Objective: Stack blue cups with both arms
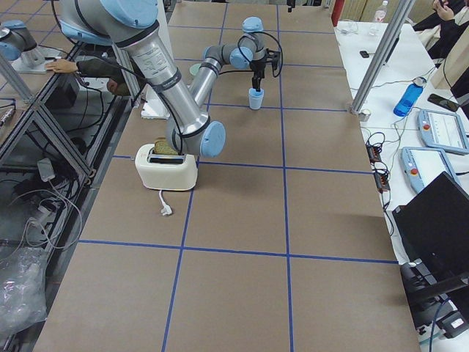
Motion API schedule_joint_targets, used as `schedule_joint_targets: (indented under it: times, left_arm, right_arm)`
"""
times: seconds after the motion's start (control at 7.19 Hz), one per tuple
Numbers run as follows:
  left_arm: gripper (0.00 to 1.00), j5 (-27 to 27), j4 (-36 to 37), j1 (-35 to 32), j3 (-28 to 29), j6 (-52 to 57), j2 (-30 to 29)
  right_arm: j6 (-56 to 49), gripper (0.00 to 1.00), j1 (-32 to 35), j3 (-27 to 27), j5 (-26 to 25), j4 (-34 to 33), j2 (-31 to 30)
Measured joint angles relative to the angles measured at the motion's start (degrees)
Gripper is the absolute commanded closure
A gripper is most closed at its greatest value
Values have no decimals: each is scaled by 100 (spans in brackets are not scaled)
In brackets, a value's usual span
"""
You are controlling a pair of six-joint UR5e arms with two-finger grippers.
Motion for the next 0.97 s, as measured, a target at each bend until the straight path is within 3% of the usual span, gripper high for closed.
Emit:
schedule_joint_targets:
  times: [0.28, 0.97]
  left_arm:
    - [2, -7, -14, 0, 1, 3, 27]
    - [2, -64, -104, -64, 1, 2, 188]
  right_arm:
    - [-886, 0, 888, 84, 715, 6, -311]
    - [-4318, 0, 3305, 168, 2232, 10, -1886]
